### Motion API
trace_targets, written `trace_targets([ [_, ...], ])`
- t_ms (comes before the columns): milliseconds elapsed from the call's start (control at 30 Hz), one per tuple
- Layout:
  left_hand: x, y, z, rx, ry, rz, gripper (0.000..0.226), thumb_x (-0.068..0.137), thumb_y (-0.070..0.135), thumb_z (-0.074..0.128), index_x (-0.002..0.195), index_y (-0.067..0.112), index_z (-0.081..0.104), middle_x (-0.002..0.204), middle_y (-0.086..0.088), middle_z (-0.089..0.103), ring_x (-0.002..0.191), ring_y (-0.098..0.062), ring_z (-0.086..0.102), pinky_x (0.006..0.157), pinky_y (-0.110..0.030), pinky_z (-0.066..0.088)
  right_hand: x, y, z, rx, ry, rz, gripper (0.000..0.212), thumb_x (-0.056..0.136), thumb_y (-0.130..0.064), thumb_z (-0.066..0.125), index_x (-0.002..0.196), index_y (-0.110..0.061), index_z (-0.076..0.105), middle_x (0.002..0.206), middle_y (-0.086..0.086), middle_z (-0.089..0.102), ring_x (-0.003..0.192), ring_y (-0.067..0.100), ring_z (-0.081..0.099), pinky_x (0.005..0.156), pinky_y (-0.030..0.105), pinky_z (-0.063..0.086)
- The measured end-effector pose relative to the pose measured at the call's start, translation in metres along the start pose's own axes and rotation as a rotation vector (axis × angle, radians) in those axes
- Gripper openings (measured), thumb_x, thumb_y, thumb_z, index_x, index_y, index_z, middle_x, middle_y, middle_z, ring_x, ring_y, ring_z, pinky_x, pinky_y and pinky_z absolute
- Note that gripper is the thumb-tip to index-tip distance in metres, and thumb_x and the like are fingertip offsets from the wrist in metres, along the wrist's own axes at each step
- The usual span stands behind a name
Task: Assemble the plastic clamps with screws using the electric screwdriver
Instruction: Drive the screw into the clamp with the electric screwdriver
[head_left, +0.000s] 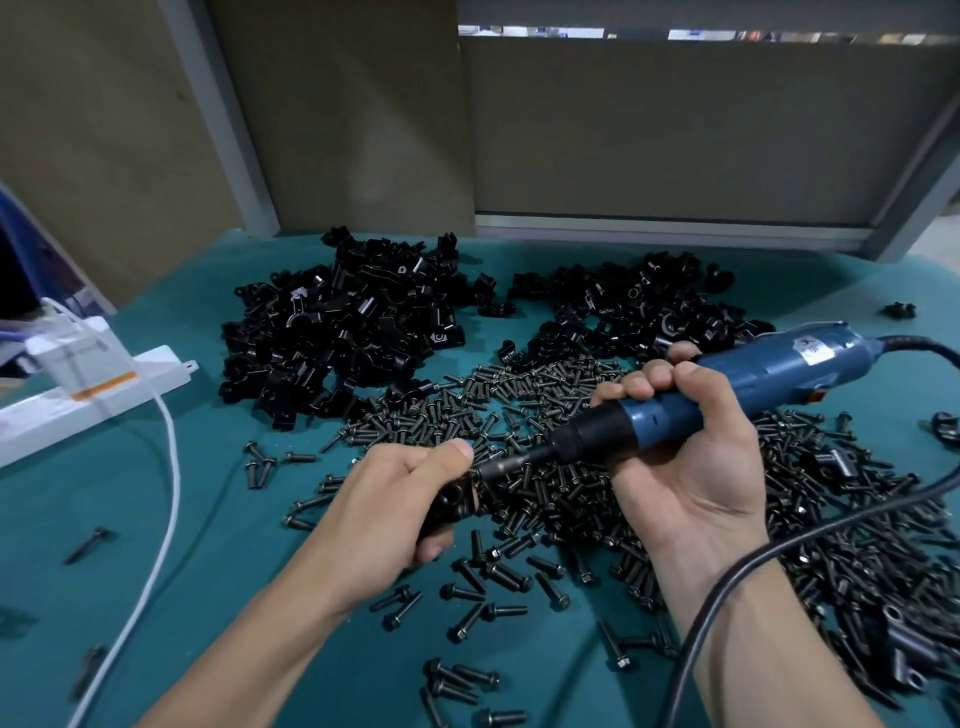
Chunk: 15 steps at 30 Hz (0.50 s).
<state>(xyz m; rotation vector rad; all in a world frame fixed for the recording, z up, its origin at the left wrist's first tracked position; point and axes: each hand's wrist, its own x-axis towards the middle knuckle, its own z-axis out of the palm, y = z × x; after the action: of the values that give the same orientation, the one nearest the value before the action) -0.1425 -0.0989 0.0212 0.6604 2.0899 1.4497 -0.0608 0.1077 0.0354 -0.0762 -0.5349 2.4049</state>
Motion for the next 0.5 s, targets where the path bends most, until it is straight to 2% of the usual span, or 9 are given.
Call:
trace_targets([
  [100,0.0019,0.0007,0.0000,0.018,0.011,0.043,0.087,0.074,0.080,0.052,0.089,-0.006,0.061,0.057,-0.007,0.051,0.044,-0.014,0.045,0.044,-0.019,0.032,0.0005,-0.0011,-0.0031,0.034,0.023,0.008,0.020,0.081,-0.004,0.059,0.096,-0.016,0.056,0.073,-0.002,0.052,0.063,0.013,0.053,0.073,0.030,0.053],
  [200,0.0061,0.0013,0.0020,0.012,0.040,0.065,0.051,0.071,0.065,0.063,0.072,0.014,0.069,0.055,0.001,0.049,0.047,-0.015,0.045,0.048,-0.026,0.032,0.0012,-0.0027,-0.0058,0.061,0.016,0.016,0.019,0.081,-0.004,0.058,0.096,-0.015,0.057,0.073,-0.001,0.053,0.063,0.013,0.054,0.072,0.030,0.055],
  [267,0.0072,0.0014,0.0029,0.000,0.060,0.075,0.038,0.068,0.059,0.068,0.071,0.020,0.071,0.054,0.004,0.050,0.049,-0.018,0.043,0.050,-0.030,0.031,0.0021,-0.0022,-0.0071,0.062,0.015,0.024,0.019,0.082,-0.004,0.058,0.097,-0.015,0.058,0.073,-0.002,0.054,0.063,0.013,0.054,0.073,0.030,0.055],
  [400,0.0065,0.0003,0.0018,0.082,0.141,0.144,0.037,0.064,0.056,0.073,0.082,0.024,0.075,0.057,0.010,0.058,0.049,-0.011,0.044,0.049,-0.024,0.036,0.0024,0.0005,-0.0075,0.063,0.046,0.030,0.016,0.083,-0.006,0.061,0.097,-0.014,0.060,0.075,-0.001,0.056,0.065,0.013,0.057,0.076,0.031,0.054],
  [500,0.0057,-0.0017,0.0013,0.138,0.132,0.138,0.041,0.065,0.060,0.067,0.090,0.028,0.074,0.061,0.011,0.060,0.053,-0.011,0.046,0.055,-0.029,0.037,0.0009,0.0020,-0.0051,0.020,0.113,0.045,0.018,0.085,-0.014,0.068,0.101,-0.014,0.060,0.076,-0.001,0.056,0.065,0.014,0.057,0.078,0.031,0.053],
])
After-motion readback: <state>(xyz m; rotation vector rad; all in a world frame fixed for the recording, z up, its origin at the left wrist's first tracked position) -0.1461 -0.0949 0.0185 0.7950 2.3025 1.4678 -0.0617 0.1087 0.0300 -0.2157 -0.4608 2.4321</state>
